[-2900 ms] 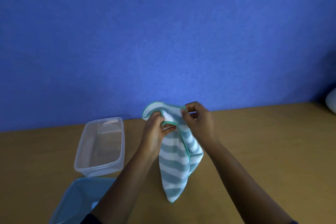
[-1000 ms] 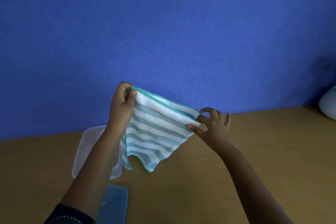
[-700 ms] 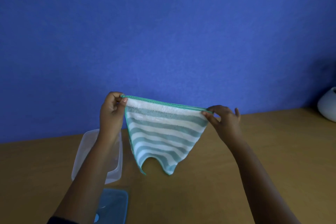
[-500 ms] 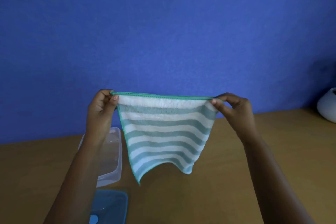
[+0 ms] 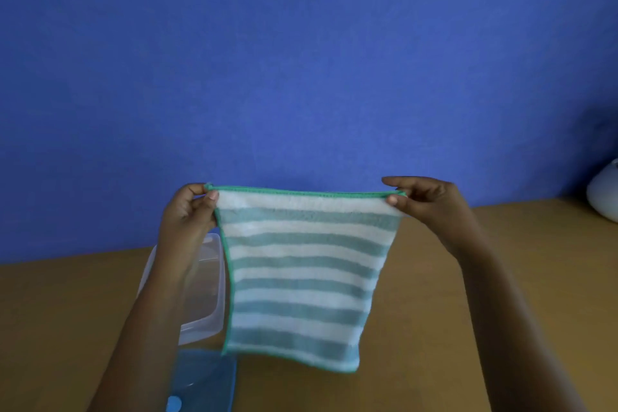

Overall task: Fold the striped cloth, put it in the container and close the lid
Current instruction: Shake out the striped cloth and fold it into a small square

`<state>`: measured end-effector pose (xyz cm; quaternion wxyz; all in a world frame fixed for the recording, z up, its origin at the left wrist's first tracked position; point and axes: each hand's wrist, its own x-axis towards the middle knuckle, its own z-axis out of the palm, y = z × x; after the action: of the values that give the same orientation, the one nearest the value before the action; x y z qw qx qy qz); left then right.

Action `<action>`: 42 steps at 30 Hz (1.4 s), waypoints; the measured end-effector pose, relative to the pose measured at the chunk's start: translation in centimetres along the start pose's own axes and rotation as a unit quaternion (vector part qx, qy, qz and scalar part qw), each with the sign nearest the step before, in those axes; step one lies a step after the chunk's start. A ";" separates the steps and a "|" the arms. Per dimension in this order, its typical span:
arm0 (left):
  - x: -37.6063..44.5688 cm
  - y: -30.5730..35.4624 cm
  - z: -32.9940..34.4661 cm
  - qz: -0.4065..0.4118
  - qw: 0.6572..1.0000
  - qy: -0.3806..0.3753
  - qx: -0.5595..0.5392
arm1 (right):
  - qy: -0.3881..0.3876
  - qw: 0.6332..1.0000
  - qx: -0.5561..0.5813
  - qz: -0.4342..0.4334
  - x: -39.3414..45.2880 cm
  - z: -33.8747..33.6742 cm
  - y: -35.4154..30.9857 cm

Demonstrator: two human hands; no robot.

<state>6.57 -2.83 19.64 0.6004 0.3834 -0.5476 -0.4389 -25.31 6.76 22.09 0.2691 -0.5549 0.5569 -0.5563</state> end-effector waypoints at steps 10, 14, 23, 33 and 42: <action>-0.9 0.3 3.4 -0.092 0.991 0.094 0.027 | 0.228 0.971 -0.023 0.076 0.8 3.7 -1.3; -3.1 0.6 7.3 -0.022 0.991 0.125 0.031 | 0.198 0.980 0.009 0.011 -0.2 7.4 -3.1; -6.4 1.8 11.2 0.024 0.990 0.138 0.025 | 0.088 0.995 0.037 -0.020 -2.4 11.6 -3.7; -6.1 1.9 10.5 0.024 0.994 0.106 0.031 | 0.045 0.995 0.074 -0.045 -2.6 11.7 -4.1; -5.5 1.8 9.9 0.014 0.999 0.020 0.040 | 0.072 0.995 -0.003 -0.065 -2.8 11.7 -3.8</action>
<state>-3.14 3.22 20.64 0.6010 0.4086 -0.5581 -0.4005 -12.71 6.45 21.90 0.1903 -0.5494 0.5392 -0.6093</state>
